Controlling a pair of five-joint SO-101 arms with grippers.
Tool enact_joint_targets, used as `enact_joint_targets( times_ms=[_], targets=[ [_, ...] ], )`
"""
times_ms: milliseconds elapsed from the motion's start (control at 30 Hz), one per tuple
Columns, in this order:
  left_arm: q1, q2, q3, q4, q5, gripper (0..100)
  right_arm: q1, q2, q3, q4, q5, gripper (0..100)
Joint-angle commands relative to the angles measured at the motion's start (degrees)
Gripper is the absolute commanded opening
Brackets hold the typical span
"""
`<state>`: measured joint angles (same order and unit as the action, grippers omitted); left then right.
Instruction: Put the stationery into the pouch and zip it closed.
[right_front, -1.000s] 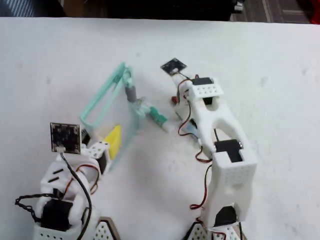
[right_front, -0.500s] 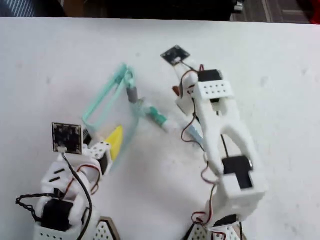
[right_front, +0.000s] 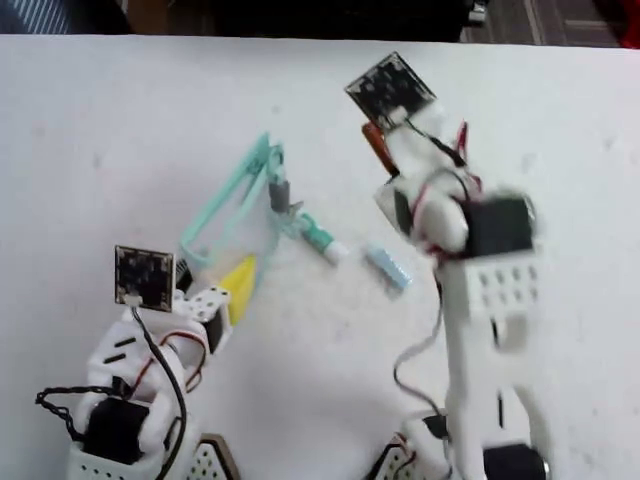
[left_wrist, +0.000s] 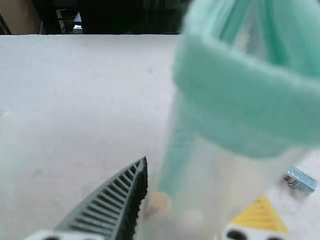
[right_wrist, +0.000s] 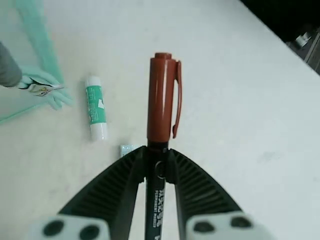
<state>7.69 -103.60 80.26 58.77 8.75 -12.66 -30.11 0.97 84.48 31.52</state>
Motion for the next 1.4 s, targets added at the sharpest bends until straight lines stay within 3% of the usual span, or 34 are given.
enact_joint_targets(
  times_ms=[0,267,500,833,1033,1167,1367],
  targets=[
    [0.7,0.7,-1.1,-1.6,0.1,24,-1.8,-7.8,-1.6,1.8,0.1,1.7],
    [0.7,0.7,-1.1,-1.6,0.1,24,-8.8,-21.8,-1.6,1.7,-0.5,1.7],
    [0.7,0.7,-1.1,-1.6,0.1,24,-12.5,-33.3,-1.6,-0.8,-14.5,1.7],
    [0.7,0.7,-1.1,-1.6,0.1,24,-12.4,-41.7,-0.9,-8.4,-34.6,1.7],
    [0.7,0.7,-1.1,-1.6,0.1,24,-12.4,-44.3,8.1,-9.7,-36.8,1.7],
    [0.7,0.7,-1.1,-1.6,0.1,24,-12.4,-49.3,17.8,-17.5,-36.6,1.7],
    [0.7,0.7,-1.1,-1.6,0.1,24,-12.5,-58.2,34.9,-37.4,-36.5,1.7]
  ],
)
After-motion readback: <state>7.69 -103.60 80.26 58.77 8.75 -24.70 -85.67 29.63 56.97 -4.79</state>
